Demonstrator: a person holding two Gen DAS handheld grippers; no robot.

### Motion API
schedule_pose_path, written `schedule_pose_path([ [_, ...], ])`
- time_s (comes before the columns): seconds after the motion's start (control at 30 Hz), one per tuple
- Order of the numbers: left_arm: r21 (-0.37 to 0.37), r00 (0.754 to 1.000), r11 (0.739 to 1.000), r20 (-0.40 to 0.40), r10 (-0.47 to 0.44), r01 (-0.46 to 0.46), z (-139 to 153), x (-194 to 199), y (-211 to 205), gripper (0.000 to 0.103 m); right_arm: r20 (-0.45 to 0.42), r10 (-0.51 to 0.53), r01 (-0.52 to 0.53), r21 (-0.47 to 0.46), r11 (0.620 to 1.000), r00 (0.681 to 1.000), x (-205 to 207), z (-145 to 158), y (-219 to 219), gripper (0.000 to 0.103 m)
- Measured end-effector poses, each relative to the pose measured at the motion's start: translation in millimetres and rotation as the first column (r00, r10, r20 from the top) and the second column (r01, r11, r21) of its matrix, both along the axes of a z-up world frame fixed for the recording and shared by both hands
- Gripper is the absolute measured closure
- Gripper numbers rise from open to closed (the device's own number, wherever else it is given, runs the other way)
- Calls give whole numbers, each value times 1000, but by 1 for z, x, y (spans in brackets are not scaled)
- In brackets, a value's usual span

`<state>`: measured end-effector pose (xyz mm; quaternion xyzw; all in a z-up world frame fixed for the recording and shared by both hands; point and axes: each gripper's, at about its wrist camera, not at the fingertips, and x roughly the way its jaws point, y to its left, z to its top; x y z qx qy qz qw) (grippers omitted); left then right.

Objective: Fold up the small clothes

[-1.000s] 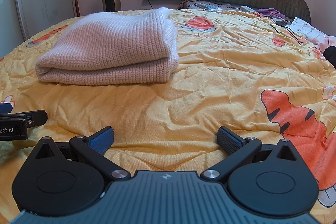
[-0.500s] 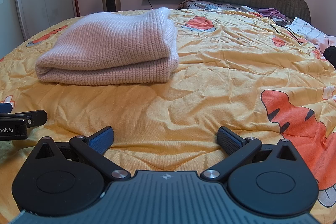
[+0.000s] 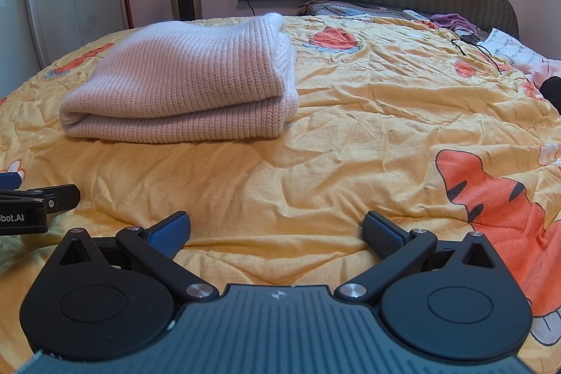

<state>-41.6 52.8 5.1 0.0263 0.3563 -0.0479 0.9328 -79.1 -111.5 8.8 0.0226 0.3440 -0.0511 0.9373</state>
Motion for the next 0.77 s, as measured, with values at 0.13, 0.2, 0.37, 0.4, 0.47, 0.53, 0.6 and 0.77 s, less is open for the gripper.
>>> schedule_pose_path([
  [0.13,-1,1000,1000,-8,-3,3,1,0,0,0,0,0,0,0,1000,1000,0,0,0,1],
  [0.2,-2,1000,1000,-17,-6,6,2,2,0,0,0,-1,1,0,1000,1000,0,0,0,1],
  [0.37,1,999,1000,-33,-11,11,3,3,0,0,0,-1,1,0,1000,1000,0,0,0,1],
  [0.4,0,999,1000,-31,-12,12,3,3,1,0,0,-1,1,0,1000,1000,0,0,0,1],
  [0.47,-1,999,1000,-32,-12,12,3,3,1,0,0,-1,1,0,1000,1000,0,0,1,1],
  [0.53,-12,1000,1000,-30,-10,10,4,-1,1,0,0,-1,1,0,1000,1000,0,0,1,1],
  [0.6,-13,1000,1000,-7,9,-10,6,-10,0,0,0,-1,1,1,1000,1000,-1,0,1,1],
  [0.77,-125,1000,992,-3,-6,5,21,-23,1,0,0,-1,1,1,1000,1000,-1,0,1,1],
])
